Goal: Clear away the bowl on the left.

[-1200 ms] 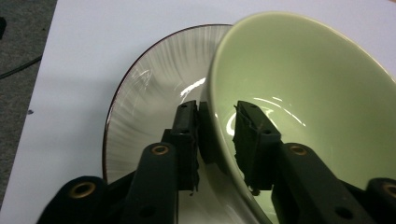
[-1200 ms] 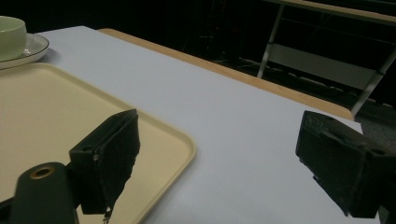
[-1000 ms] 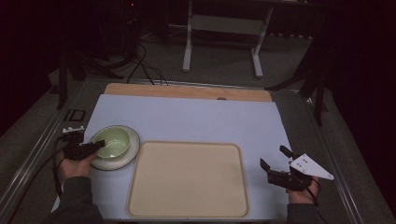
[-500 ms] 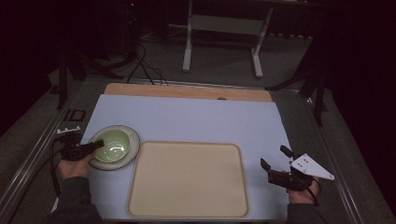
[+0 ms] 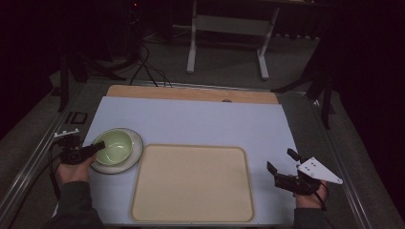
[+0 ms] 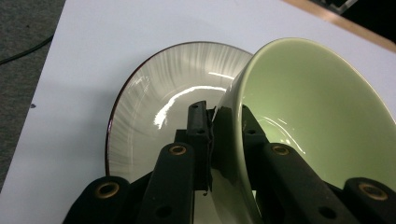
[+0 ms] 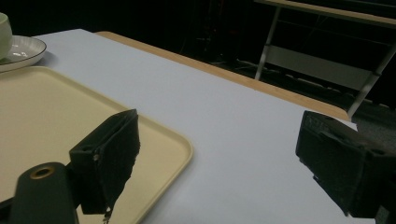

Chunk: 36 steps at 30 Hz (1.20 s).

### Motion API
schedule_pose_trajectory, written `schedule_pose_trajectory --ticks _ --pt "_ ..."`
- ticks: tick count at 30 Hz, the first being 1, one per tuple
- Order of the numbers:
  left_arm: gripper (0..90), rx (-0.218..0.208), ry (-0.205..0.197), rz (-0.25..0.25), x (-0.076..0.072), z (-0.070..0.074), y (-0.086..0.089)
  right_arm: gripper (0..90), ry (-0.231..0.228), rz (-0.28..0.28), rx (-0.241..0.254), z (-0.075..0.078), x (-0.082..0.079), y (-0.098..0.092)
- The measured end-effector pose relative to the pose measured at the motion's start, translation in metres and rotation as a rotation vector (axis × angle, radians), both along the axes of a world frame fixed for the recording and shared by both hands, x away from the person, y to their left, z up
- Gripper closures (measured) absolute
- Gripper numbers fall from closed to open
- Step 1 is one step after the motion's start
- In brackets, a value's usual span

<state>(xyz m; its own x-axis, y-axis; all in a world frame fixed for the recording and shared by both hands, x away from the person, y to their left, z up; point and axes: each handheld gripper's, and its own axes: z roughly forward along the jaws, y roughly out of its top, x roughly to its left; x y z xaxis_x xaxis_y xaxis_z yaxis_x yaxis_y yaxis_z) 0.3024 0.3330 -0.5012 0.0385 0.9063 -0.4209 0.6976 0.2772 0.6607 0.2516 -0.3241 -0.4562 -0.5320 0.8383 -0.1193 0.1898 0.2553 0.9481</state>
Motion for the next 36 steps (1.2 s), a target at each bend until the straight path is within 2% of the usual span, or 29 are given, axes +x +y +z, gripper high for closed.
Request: schedule_pose_trajectory --ticks 19,28,36 --pt "81.4 -0.049 -0.077 -0.019 -0.005 0.021 -0.009 13.3 0.0 -0.001 0.005 0.0 0.0 0.0" --pt "81.3 -0.042 -0.109 -0.049 -0.007 0.034 -0.018 13.3 -0.005 -0.004 0.008 0.001 0.0 -0.001" --pt "81.3 -0.048 -0.124 -0.053 -0.008 0.038 -0.022 13.3 -0.007 -0.005 0.009 0.001 -0.001 -0.001"
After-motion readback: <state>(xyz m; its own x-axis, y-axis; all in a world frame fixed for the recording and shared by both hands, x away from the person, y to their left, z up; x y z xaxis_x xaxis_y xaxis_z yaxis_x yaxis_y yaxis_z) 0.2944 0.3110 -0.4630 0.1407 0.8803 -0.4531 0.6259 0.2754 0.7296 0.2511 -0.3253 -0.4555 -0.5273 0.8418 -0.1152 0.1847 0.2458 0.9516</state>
